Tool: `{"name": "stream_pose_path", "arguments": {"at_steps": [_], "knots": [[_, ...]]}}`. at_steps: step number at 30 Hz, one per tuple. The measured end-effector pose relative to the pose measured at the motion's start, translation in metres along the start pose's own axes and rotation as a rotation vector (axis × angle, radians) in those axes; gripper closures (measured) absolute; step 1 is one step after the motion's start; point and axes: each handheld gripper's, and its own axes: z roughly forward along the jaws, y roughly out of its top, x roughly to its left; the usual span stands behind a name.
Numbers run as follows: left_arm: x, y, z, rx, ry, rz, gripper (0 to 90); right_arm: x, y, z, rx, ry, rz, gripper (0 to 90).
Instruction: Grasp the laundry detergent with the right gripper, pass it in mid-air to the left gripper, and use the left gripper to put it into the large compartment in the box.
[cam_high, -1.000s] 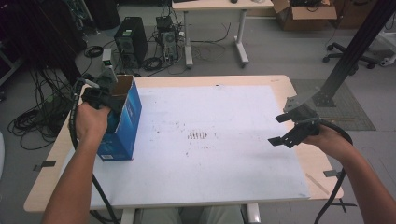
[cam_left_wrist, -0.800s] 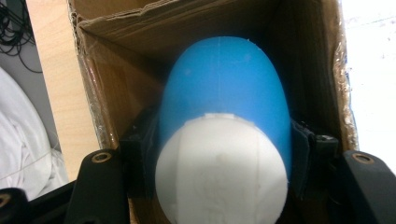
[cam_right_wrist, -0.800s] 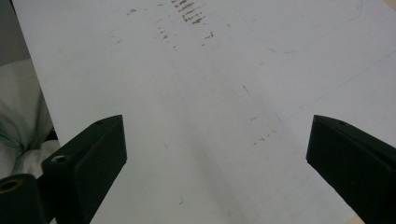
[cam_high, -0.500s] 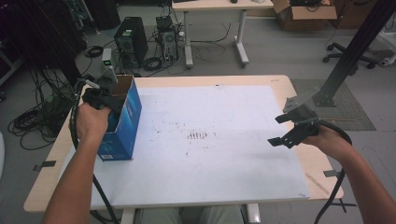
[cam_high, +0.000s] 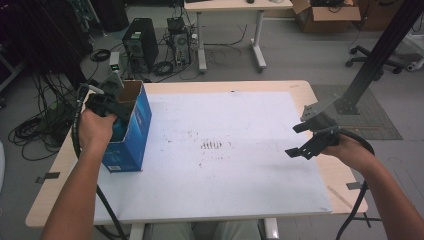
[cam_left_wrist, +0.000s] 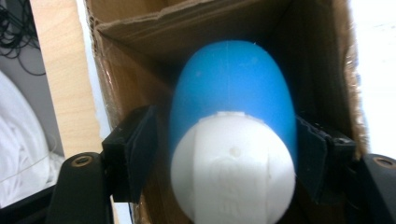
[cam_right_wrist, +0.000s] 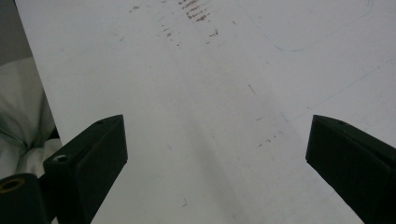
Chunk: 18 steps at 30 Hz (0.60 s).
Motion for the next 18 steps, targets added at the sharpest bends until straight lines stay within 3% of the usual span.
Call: {"name": "stream_pose_path", "arguments": {"at_steps": [3, 11, 18], "knots": [[0.001, 0.001, -0.004, -0.003, -0.004, 0.002, 22.7, 0.0, 0.001, -0.001, 0.0, 0.0, -0.001, 5.1], [0.003, 0.001, -0.035, -0.064, -0.013, 0.018, 21.3, 0.003, 0.004, -0.004, -0.004, -0.004, -0.007, 5.1], [-0.001, -0.001, -0.064, -0.102, -0.012, 0.066, 18.1, 0.007, 0.004, -0.009, -0.01, -0.01, -0.011, 5.2]]}}
